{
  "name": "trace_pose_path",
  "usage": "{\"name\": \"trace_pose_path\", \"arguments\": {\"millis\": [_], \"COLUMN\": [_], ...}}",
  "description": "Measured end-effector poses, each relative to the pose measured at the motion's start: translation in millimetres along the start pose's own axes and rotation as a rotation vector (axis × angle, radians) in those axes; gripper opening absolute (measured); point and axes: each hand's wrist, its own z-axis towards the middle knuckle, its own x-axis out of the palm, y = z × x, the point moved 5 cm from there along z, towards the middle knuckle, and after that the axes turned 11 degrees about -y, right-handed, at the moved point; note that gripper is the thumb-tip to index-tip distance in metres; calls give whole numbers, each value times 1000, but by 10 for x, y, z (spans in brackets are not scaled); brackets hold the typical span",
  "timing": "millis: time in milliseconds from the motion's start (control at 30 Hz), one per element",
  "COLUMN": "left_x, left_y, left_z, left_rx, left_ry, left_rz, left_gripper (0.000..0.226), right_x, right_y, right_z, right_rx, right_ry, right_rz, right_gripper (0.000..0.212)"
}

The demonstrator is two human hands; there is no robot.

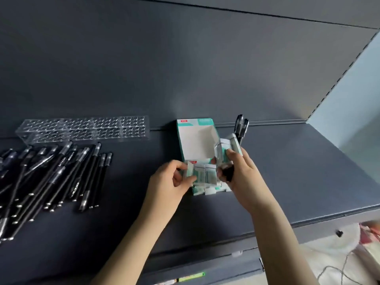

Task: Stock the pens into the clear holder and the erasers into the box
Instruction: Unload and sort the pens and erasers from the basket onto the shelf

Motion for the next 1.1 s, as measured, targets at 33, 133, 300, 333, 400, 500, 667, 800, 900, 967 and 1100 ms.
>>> {"name": "trace_pose_path", "arguments": {"millis": [33, 133, 300, 333, 400, 500, 667, 800, 900, 967, 1100], "left_x": [5, -17, -25, 12, 98, 211, 335, 380, 402, 419, 437], "left_y": [-17, -45, -409, -495, -628, -718, -721, -723, -714, -703, -630], "left_z": [-6, -13, 89, 112, 147, 184, 202, 226, 239, 240, 248], "left_rx": [44, 70, 197, 232, 293, 351, 348, 365, 332, 316, 267], "left_ry": [-20, -27, 30, 55, 95, 126, 156, 160, 185, 200, 222], "left_rz": [69, 177, 87, 82, 76, 68, 28, 27, 34, 30, -4], "left_gripper": [21, 26, 62, 67, 69, 64, 58, 58, 58, 56, 53], "right_x": [-17, -33, -22, -22, -18, -34, -67, -91, -172, -230, -293], "right_y": [-13, -51, -23, -18, 11, 24, 4, 20, -18, -20, 28], "right_z": [24, 68, 102, 102, 95, 108, 158, 168, 204, 207, 180], "right_rx": [9, 42, 87, 98, 123, 121, 117, 123, 113, 107, 64], "right_ry": [24, 88, 178, 203, 241, 255, 266, 270, 231, 213, 204], "right_rz": [-10, -26, 29, 41, 79, 70, 43, 75, 24, -29, -91], "right_gripper": [16, 17, 21, 22, 24, 24, 37, 38, 28, 25, 15]}}
